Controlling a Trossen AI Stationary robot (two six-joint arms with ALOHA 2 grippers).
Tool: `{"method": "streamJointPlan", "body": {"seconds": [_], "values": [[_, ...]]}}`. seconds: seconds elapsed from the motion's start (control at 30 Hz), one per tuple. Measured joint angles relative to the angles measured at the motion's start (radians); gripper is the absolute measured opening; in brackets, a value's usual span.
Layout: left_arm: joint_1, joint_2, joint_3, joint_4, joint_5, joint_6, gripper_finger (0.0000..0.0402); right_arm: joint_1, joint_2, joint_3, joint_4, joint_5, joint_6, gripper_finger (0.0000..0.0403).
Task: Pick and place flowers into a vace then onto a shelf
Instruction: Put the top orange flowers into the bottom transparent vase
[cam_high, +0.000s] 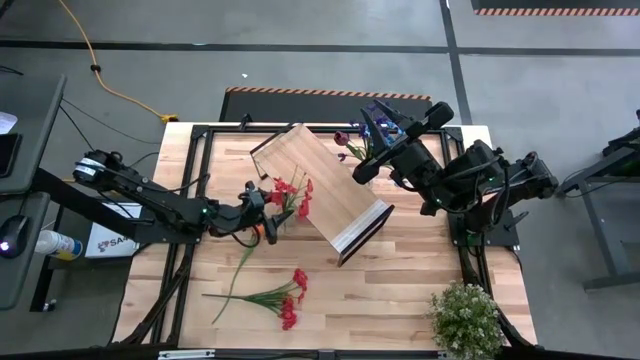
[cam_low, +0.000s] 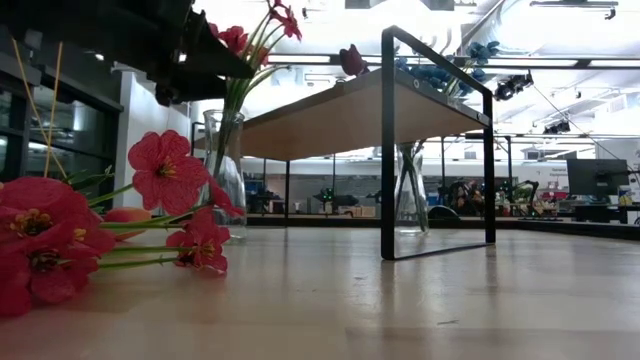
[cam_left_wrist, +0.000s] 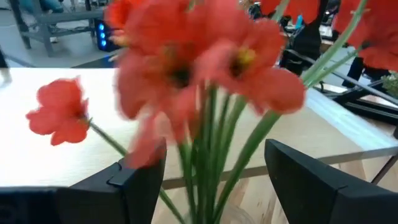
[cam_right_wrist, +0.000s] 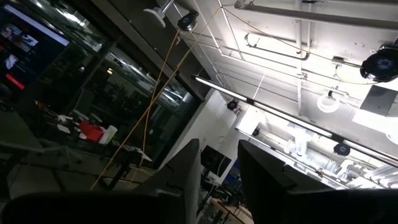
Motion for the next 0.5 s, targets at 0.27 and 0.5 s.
{"method": "streamJointPlan", "body": {"seconds": [0.27, 0.5], "values": [[0.0, -0.146, 0.0, -0.245, -0.006, -0.099, 0.031, 0.0, 0.0, 0.0, 0.0, 0.001, 0.0, 0.0099], [0.0, -0.264, 0.0, -0.429, 0.049, -0.175, 0.0305, 0.0, 0.0, 0.0, -0.012, 0.002, 0.0, 0.0099]]}}
